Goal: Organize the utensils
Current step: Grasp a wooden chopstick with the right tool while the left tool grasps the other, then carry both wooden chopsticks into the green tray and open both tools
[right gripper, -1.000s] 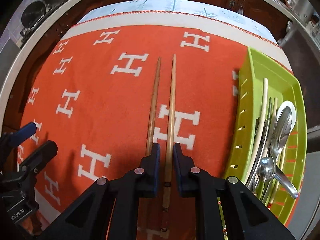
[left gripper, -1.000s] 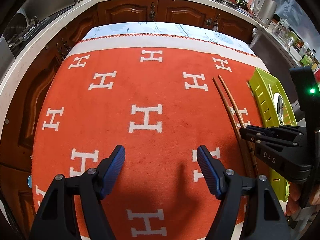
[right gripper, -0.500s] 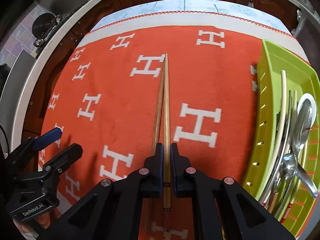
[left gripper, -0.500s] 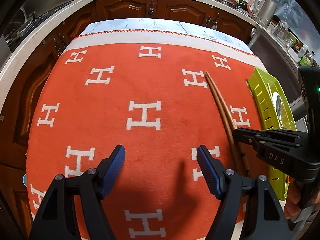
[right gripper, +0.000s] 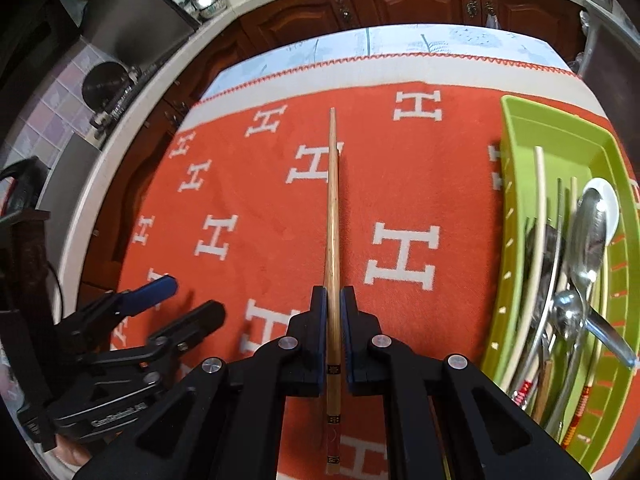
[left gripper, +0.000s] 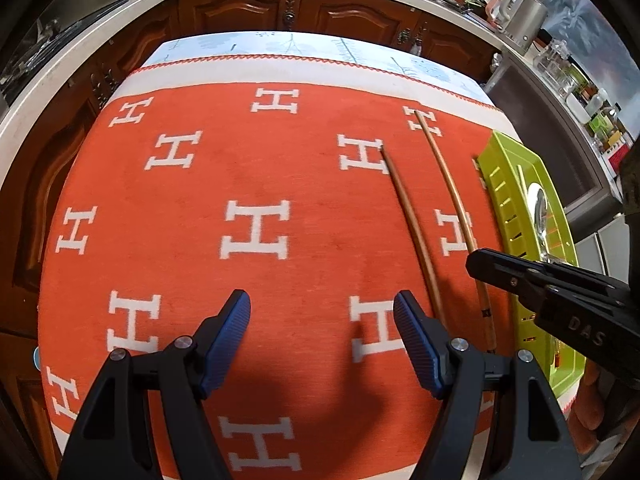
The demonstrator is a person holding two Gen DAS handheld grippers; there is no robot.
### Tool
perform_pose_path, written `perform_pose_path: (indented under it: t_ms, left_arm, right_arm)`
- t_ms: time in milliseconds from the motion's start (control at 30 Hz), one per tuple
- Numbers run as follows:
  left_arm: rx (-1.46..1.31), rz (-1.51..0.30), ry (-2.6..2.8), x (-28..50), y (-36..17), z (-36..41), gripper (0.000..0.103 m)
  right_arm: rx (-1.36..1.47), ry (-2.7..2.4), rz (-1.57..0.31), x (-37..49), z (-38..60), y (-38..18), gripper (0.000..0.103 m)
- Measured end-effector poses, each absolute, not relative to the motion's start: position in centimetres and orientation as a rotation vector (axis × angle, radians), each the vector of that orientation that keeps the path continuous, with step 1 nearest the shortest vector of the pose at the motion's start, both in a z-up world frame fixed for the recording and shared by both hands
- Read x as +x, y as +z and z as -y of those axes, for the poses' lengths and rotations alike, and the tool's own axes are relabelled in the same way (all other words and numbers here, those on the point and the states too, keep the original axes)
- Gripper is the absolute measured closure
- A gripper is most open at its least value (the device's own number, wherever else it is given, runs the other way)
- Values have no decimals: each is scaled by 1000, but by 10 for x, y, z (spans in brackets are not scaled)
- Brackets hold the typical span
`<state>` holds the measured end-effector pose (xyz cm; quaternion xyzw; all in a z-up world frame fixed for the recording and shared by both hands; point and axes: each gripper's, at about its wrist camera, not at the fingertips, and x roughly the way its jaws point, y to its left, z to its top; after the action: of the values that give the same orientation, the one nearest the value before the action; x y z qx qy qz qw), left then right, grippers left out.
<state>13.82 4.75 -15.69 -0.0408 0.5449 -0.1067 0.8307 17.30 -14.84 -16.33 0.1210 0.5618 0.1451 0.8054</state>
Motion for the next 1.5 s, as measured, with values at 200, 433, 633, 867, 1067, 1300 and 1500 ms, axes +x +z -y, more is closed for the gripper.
perform_pose_path:
  t_ms: [200, 433, 633, 867, 1067, 1300, 1500]
  left_arm:
    - [-62, -1168, -251, 139, -153, -27, 31]
    - [-44, -1194, -277, 145, -154, 0, 31]
    - [-68, -1261, -284, 155, -168, 20, 31]
    - [-92, -1305, -262, 162, -184, 37, 31]
    - [18, -1254, -209, 159, -184, 56, 59]
    - [-18, -1265, -217, 162, -182, 59, 99]
    - [-117, -1293, -332, 151, -156, 58, 99]
  right_arm:
    - [301, 312, -1161, 155, 165, -147, 96]
    - [352, 296, -1133, 136, 195, -139, 96]
    - [388, 286, -1113, 123, 217, -138, 96]
    - [433, 274, -1104, 109, 237, -143, 96]
    - [459, 262, -1095, 99, 248, -146, 96]
    - [493, 254, -1083, 88, 254, -148, 96]
    - [525, 232, -1045, 73, 276, -135, 96]
